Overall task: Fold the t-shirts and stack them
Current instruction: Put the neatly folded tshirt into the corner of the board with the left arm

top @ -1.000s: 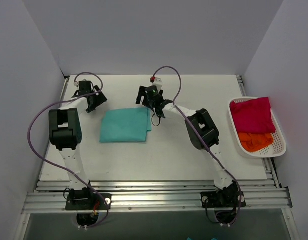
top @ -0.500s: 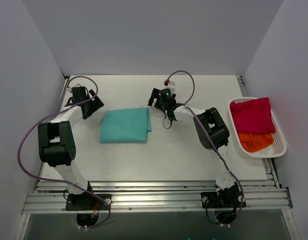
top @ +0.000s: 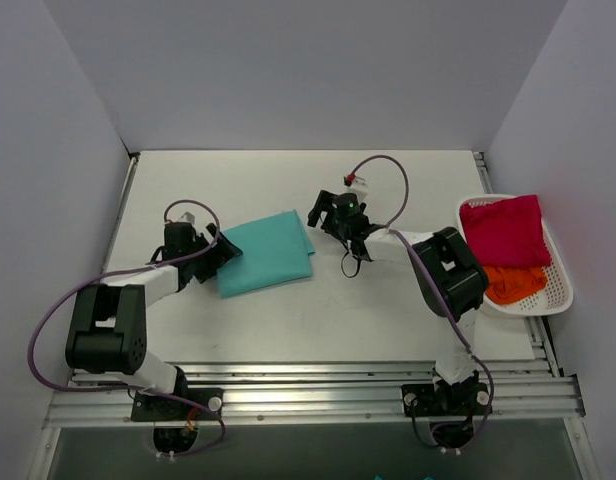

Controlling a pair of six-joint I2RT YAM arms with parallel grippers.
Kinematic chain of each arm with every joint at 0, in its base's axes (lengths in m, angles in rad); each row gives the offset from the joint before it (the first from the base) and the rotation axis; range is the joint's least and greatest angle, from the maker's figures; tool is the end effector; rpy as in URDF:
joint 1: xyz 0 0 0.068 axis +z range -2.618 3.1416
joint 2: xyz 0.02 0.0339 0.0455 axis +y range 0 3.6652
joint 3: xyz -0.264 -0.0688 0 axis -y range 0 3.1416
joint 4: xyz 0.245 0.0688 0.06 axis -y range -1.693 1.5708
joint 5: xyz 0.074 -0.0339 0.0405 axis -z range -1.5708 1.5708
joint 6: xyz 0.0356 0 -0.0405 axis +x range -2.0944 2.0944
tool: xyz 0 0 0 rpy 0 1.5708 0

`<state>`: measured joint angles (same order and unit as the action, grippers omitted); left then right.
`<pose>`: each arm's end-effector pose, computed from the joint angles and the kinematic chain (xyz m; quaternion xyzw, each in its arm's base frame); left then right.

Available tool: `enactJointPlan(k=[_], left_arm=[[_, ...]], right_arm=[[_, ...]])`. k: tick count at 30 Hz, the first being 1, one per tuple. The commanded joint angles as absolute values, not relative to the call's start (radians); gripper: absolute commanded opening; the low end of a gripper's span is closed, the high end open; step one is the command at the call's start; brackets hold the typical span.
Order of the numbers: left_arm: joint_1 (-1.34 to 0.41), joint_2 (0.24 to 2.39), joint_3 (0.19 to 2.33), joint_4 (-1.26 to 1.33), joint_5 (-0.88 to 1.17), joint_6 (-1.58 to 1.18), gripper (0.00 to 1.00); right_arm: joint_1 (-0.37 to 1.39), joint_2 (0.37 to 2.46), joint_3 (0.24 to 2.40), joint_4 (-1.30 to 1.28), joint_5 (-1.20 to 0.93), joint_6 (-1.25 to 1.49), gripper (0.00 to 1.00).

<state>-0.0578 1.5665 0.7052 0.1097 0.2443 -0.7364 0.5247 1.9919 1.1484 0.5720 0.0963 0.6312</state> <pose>0.3023 -0.0261 0.1566 -0.2573 0.8747 -0.2559 0.3213 0.3834 0.2180 0.1820 0.0714 0.7927 0.2980 0.5270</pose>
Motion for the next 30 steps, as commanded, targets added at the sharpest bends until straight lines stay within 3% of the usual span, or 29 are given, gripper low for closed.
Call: enactJointPlan(k=[1,3,4,7,9,10,15,20,26,30], left_arm=[[-0.075,1.488,0.649,0.13,0.265,-0.776,0.94],[-0.081,1.46,0.635,0.135,0.271,-0.778,0.99],[-0.08,1.438,0.629,0.133,0.272,-0.776,0.93],[-0.08,1.433,0.615,0.135,0.236,-0.764,0.57],[-0.083,1.462,0.614,0.175,0.222,-0.761,0.14],[-0.083,1.509,0.617,0.186,0.219,-0.762,0.02],[-0.081,1.721,0.75,0.242,0.229,-0.718,0.02],[-0.077,1.81,1.039,0.007,0.121,-0.586,0.02],[-0.034,1.989,1.541,-0.286,-0.035,-0.485,0.02],[-0.005,2.223,1.865,-0.437,-0.107,-0.427,0.02]], right_arm=[[0.526,1.919,1.123,0.598,0.141,0.638,0.8],[0.526,1.916,1.124,0.588,0.156,0.63,0.8],[0.525,1.916,1.126,0.575,0.161,0.629,0.8],[0.523,1.913,1.121,0.571,0.173,0.62,0.8],[0.514,1.916,1.12,0.572,0.167,0.62,0.8],[0.512,1.916,1.115,0.58,0.167,0.62,0.8],[0.497,1.937,1.112,0.609,0.138,0.629,0.8],[0.492,1.965,1.135,0.624,0.109,0.635,0.79],[0.472,2.005,1.16,0.647,0.06,0.649,0.79],[0.453,2.034,1.178,0.673,0.019,0.66,0.78]])
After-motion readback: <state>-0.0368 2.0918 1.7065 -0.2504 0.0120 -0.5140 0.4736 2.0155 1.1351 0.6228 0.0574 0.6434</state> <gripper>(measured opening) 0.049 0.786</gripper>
